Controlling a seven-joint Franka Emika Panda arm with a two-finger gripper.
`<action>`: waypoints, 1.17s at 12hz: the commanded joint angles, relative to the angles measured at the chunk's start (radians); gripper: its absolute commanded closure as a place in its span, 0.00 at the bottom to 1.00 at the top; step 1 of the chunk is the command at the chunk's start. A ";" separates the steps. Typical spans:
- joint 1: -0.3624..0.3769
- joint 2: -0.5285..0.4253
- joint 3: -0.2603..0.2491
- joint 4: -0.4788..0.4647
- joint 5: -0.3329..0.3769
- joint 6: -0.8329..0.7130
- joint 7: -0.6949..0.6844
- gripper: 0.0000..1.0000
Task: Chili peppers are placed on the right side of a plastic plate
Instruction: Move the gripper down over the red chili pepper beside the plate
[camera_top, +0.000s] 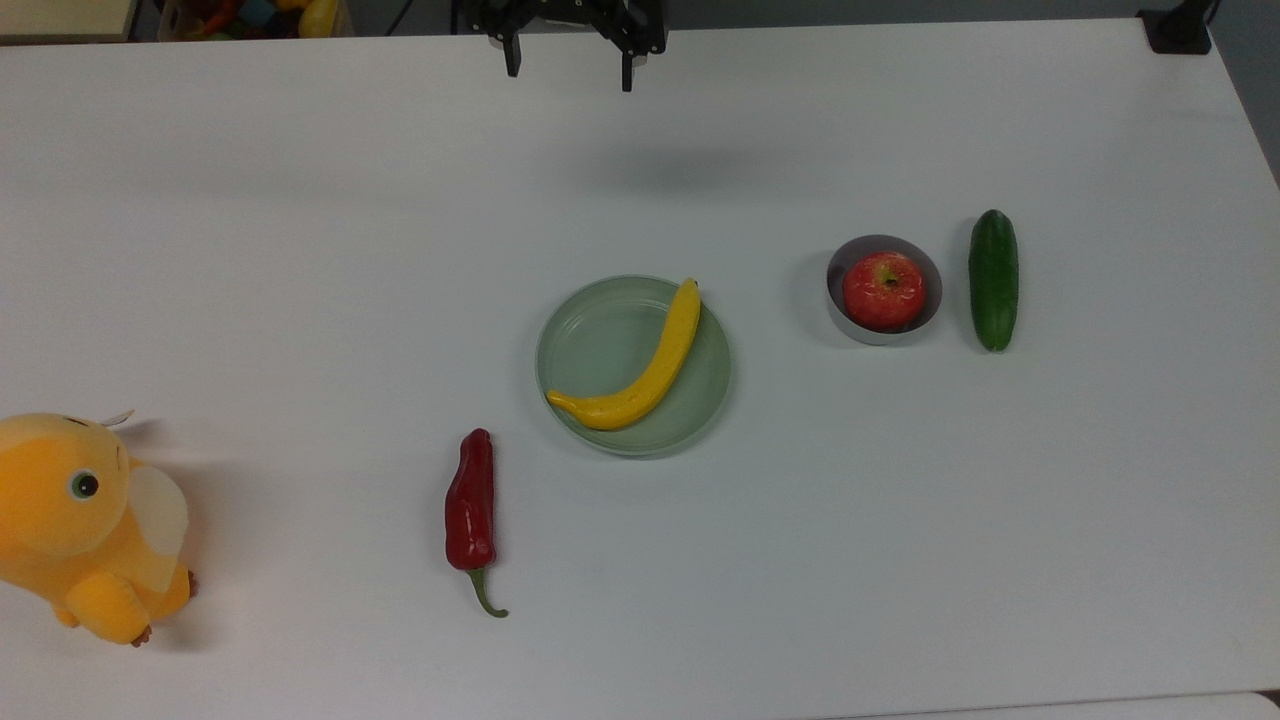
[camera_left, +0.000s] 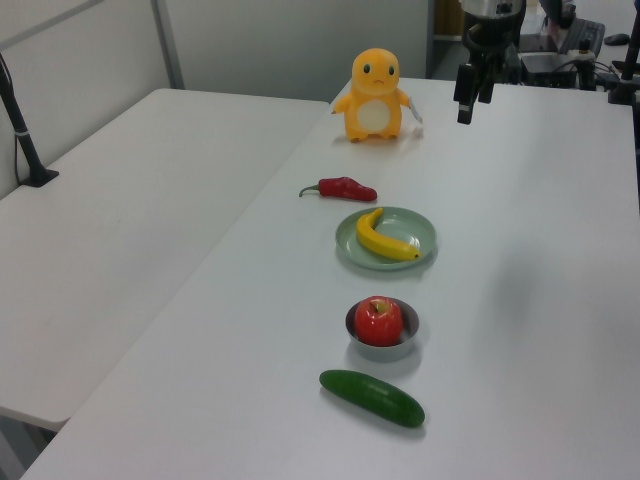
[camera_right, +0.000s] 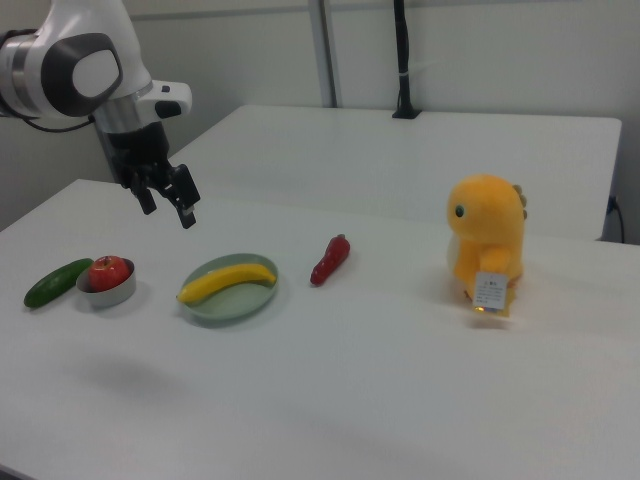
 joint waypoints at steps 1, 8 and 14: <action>0.003 -0.007 -0.010 0.022 0.004 -0.031 -0.213 0.00; 0.001 -0.006 -0.025 0.023 0.023 -0.056 -0.226 0.00; 0.003 0.020 -0.025 0.016 0.049 0.065 -0.106 0.00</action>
